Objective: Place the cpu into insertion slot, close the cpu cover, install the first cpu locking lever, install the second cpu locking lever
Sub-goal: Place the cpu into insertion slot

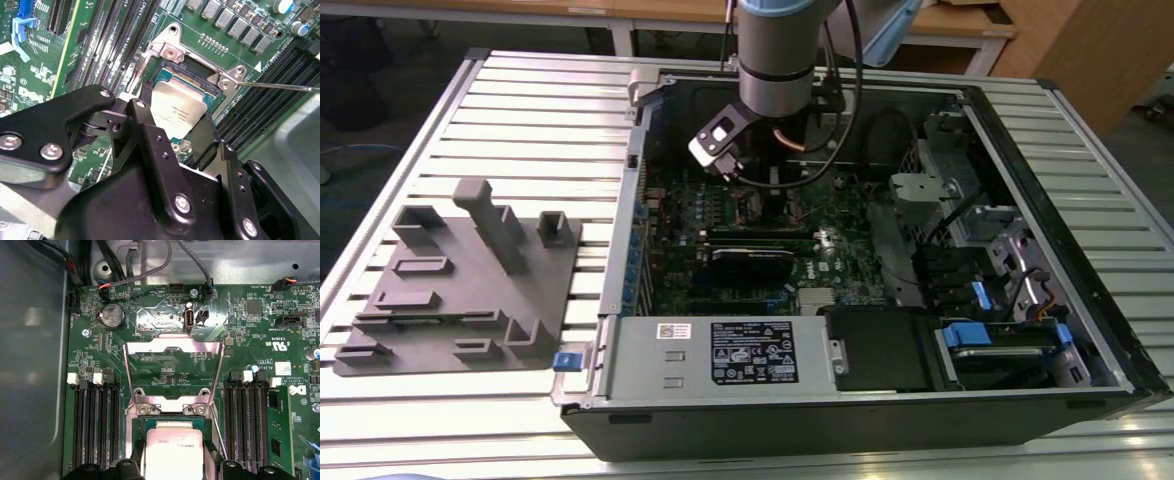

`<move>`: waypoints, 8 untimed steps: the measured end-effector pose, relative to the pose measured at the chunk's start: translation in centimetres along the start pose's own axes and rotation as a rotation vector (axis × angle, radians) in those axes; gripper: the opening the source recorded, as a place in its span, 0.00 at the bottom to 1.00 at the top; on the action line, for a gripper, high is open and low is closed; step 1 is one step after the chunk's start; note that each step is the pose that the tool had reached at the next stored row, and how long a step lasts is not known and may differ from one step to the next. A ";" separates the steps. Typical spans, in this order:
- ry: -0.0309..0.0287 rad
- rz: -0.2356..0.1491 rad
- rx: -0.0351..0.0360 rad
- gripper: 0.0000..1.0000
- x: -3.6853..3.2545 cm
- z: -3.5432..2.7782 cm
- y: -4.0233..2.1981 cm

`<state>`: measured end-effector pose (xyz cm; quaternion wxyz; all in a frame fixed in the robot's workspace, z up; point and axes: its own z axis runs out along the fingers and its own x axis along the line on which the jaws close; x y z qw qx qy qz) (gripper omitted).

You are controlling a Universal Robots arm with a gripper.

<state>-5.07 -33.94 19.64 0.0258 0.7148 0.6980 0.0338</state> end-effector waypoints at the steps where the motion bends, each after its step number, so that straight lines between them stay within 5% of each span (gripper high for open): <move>1: 0.0000 0.000 0.0000 0.54 0.02 0.05 -0.01; 8: -0.0001 0.000 0.0001 0.54 0.05 0.09 -0.13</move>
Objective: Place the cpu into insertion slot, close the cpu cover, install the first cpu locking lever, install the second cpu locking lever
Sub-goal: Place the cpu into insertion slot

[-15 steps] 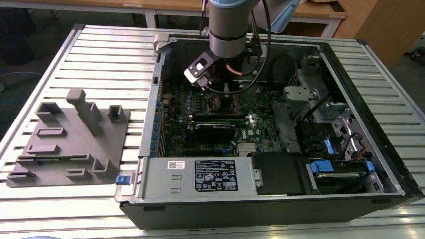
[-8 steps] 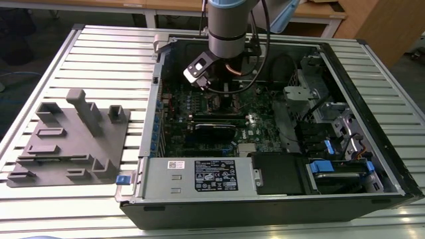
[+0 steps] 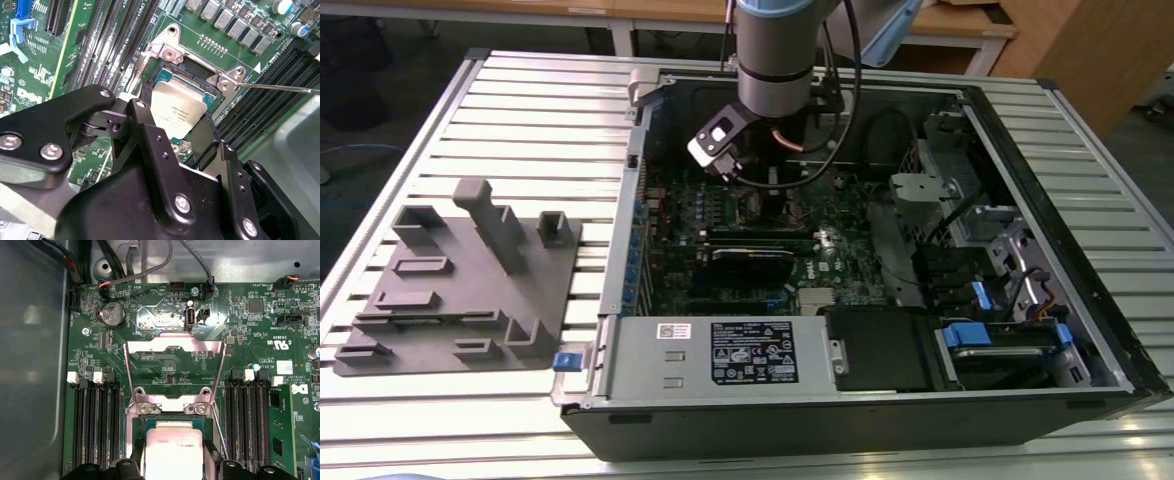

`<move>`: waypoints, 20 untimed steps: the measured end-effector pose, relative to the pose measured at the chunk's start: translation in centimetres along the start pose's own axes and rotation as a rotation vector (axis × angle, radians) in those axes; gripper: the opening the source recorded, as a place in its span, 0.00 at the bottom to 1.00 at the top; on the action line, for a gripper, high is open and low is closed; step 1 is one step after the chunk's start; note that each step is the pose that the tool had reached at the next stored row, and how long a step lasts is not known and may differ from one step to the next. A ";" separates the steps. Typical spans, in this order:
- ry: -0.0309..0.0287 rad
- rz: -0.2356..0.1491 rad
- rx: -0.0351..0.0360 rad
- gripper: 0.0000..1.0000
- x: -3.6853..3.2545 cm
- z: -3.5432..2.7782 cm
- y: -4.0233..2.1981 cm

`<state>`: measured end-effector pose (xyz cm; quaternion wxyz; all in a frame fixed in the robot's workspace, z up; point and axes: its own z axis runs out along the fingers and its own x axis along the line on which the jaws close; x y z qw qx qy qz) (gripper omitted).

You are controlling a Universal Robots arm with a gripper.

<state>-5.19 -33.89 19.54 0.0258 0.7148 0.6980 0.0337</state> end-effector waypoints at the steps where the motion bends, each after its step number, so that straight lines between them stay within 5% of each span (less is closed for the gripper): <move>1: 0.0002 0.000 -0.0001 0.54 0.01 0.00 -0.03; 20: 0.0000 0.000 0.0000 0.54 0.01 0.23 -0.14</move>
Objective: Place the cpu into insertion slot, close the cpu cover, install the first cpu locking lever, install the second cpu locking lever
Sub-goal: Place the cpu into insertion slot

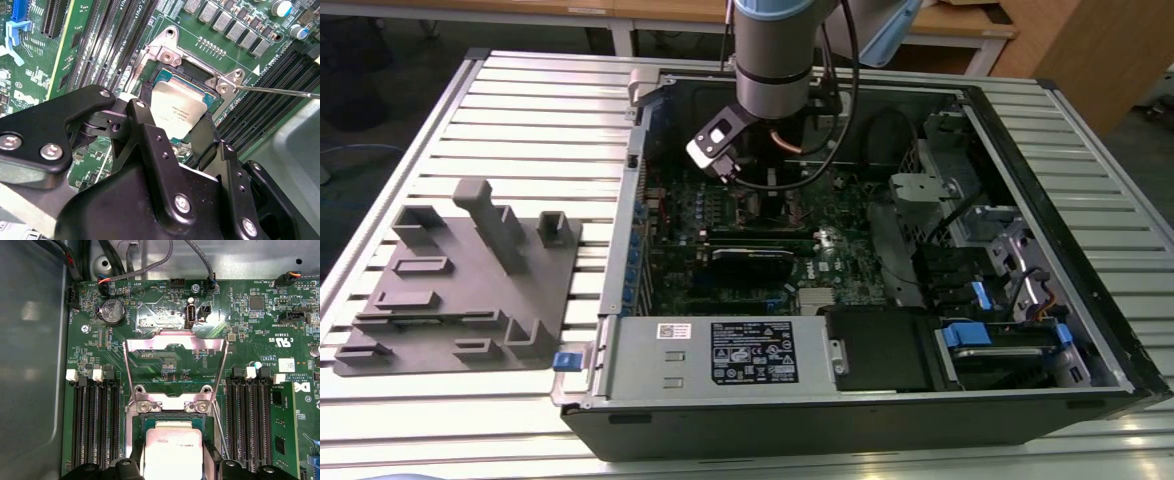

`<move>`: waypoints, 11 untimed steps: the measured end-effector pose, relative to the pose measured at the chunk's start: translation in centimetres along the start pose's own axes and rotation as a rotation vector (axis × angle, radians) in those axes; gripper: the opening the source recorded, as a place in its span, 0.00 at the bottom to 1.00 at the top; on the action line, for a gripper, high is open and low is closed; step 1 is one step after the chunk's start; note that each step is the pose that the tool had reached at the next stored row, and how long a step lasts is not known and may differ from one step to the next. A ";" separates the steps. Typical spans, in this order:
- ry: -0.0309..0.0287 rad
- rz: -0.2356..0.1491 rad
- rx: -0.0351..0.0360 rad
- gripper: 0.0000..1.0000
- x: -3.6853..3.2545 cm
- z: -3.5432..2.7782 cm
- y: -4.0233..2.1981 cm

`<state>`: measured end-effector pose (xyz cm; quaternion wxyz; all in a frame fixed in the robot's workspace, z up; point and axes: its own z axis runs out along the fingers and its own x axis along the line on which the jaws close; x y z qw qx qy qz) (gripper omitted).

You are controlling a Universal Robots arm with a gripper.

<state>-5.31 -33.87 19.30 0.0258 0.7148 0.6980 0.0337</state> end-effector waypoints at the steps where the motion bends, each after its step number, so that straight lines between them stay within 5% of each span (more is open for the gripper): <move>1: 0.0000 0.000 0.0000 0.54 0.00 0.00 0.00; 11: -0.0001 0.000 -0.0018 0.54 -0.01 0.15 -0.20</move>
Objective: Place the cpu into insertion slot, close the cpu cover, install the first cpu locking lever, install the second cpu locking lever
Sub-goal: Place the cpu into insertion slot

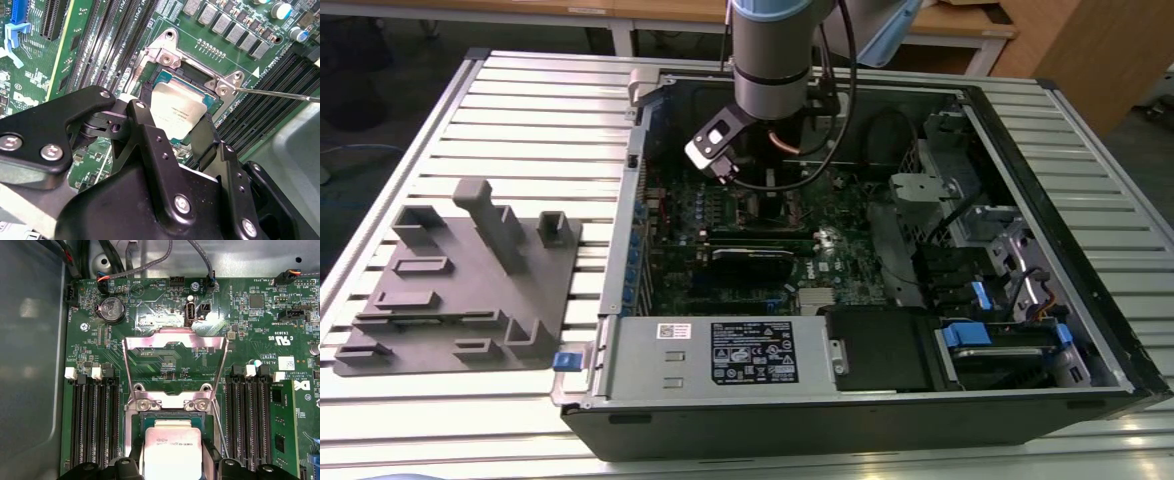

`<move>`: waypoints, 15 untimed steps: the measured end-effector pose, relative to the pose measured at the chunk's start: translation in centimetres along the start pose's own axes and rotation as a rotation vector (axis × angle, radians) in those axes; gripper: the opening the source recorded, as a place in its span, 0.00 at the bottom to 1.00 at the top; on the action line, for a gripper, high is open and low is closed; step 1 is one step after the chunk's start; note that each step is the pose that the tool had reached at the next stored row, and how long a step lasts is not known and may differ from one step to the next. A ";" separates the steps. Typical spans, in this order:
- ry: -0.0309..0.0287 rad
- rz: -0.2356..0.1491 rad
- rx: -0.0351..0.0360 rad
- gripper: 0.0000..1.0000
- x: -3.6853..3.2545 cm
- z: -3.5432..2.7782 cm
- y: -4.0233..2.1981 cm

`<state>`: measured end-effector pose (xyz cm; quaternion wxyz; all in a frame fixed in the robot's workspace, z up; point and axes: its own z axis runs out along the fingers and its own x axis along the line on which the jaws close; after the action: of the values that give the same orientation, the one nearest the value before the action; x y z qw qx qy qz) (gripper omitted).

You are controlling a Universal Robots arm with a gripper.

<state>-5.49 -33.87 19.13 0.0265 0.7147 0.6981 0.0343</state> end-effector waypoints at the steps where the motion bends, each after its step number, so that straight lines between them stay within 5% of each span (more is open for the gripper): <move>1: 0.0001 0.000 -0.0001 0.54 0.00 0.01 0.00; 10: 0.0005 0.000 -0.0004 0.54 0.01 -0.29 0.02; 15: 0.0008 0.000 -0.0155 0.54 0.01 -0.26 0.02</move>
<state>-5.49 -33.87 19.40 0.0318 0.7144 0.6978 0.0400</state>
